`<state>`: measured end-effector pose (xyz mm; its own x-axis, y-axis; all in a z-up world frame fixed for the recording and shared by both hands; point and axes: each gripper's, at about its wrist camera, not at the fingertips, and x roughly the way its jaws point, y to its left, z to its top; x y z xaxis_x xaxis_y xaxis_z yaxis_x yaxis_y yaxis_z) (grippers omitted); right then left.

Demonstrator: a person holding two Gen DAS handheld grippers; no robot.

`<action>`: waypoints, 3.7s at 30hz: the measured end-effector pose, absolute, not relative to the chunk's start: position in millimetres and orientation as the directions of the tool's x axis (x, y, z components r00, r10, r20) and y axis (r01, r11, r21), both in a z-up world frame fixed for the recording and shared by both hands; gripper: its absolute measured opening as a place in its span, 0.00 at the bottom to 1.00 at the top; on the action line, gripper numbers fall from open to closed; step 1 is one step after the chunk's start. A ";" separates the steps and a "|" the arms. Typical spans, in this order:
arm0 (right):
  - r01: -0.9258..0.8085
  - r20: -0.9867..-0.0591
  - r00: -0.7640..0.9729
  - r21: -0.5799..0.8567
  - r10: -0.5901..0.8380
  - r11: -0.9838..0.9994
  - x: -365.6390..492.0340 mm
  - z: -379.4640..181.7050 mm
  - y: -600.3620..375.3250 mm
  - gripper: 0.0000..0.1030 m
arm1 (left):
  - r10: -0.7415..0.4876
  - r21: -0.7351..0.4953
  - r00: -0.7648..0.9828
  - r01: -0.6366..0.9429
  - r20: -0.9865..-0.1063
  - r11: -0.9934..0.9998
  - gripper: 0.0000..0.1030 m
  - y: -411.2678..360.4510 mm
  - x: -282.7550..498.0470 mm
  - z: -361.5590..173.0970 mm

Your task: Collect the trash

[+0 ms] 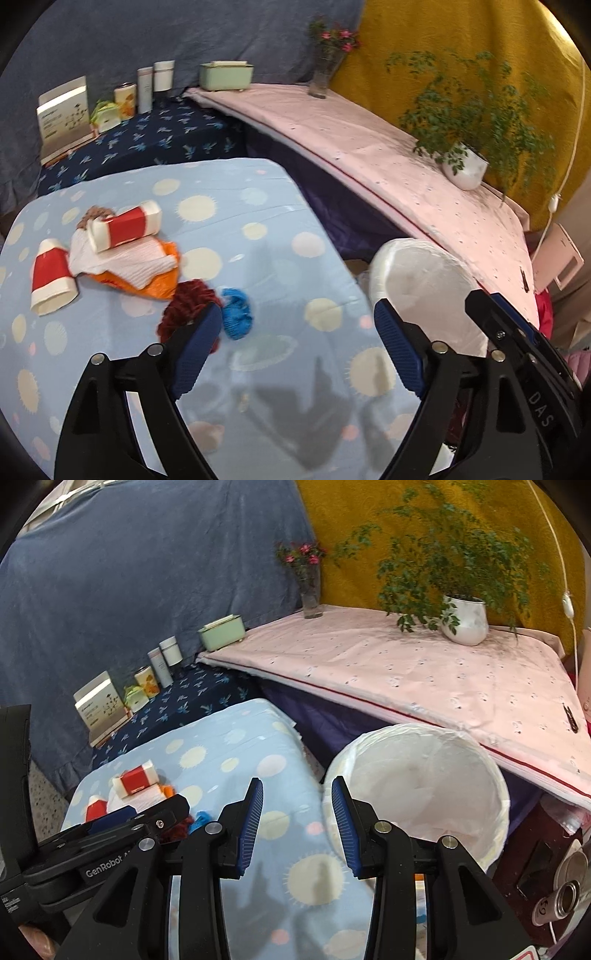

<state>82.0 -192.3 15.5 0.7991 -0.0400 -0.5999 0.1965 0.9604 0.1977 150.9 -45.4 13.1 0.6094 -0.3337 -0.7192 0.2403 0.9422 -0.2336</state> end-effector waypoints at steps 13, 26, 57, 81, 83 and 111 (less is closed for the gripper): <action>0.101 -0.680 0.732 0.182 0.051 0.978 119.8 -23.5 -131.5 0.37 | -0.224 -0.241 0.533 0.039 -0.816 0.970 0.79 35.7 184.7 -51.1; 0.055 -0.765 0.638 0.159 0.088 0.986 167.1 -76.8 -91.1 0.37 | -0.232 -0.234 0.447 0.053 -0.864 0.971 0.46 44.0 213.2 -89.4; -0.044 -0.758 0.611 0.256 0.228 0.966 201.3 -107.7 -72.0 0.17 | -0.219 -0.219 0.454 0.053 -0.863 0.974 0.15 48.3 214.3 -85.5; 0.266 -0.663 0.749 0.277 -0.017 0.923 113.3 -44.7 -247.3 0.17 | -0.384 -0.213 0.497 0.366 -0.778 0.906 0.15 -112.6 167.2 -10.8; 0.291 -0.660 0.750 0.279 -0.038 0.915 106.0 -44.6 -262.2 0.17 | -0.403 -0.210 0.494 0.400 -0.770 0.892 0.15 -130.9 162.9 -5.1; 0.423 -0.666 0.734 0.294 -0.133 0.857 77.8 -50.4 -323.8 0.19 | -0.480 -0.221 0.433 0.524 -0.763 0.823 0.17 -212.9 158.1 -0.4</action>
<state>77.8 -323.8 -50.4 0.7336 -0.1334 -0.6664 0.4230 0.8570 0.2941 158.1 -212.9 -0.4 0.4327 -0.4805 -0.7628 0.5240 0.8226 -0.2208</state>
